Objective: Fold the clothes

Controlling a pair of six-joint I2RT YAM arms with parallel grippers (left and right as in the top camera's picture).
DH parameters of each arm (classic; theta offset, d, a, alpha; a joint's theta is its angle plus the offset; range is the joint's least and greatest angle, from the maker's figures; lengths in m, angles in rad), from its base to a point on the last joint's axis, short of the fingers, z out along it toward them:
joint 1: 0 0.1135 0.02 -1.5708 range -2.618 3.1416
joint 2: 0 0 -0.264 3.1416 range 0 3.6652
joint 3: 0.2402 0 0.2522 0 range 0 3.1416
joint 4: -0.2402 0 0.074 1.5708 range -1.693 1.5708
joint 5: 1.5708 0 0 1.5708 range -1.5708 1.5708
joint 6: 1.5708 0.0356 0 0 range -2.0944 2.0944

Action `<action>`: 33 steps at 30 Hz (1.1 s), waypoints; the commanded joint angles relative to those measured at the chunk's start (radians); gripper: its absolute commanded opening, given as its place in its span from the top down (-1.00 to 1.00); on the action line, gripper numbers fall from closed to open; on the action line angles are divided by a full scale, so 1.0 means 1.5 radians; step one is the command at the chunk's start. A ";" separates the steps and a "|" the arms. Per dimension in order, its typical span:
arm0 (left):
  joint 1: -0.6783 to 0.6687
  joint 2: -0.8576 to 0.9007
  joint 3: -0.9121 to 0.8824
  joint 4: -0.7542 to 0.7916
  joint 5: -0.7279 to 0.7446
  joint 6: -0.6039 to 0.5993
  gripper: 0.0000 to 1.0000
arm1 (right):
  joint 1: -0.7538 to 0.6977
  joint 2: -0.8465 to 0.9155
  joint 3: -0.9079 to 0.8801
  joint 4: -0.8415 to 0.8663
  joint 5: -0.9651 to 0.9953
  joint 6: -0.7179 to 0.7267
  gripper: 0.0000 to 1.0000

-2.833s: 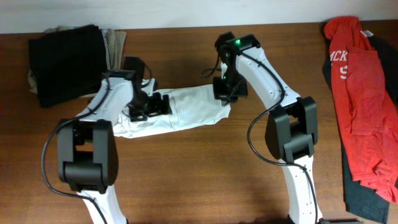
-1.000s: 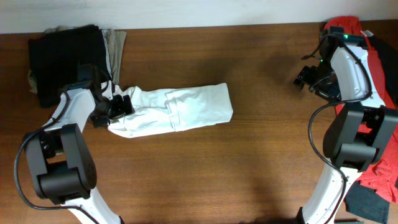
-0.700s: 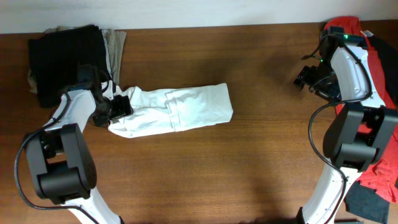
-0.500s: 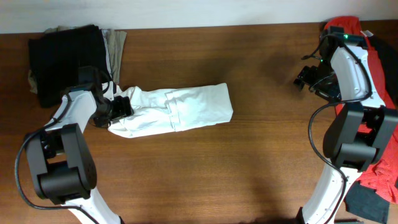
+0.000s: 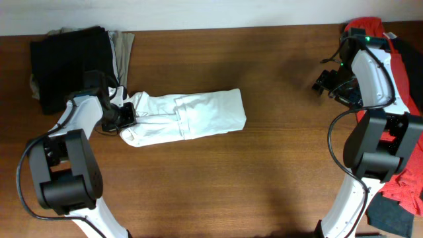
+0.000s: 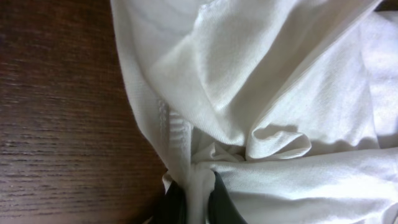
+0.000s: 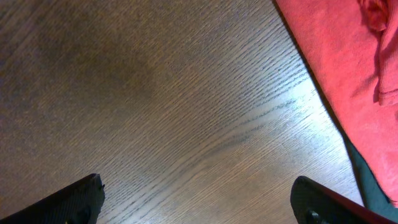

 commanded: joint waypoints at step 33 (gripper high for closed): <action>-0.371 0.142 0.397 -0.221 -0.061 -0.177 0.99 | 0.000 -0.009 -0.003 0.000 0.013 0.006 -0.97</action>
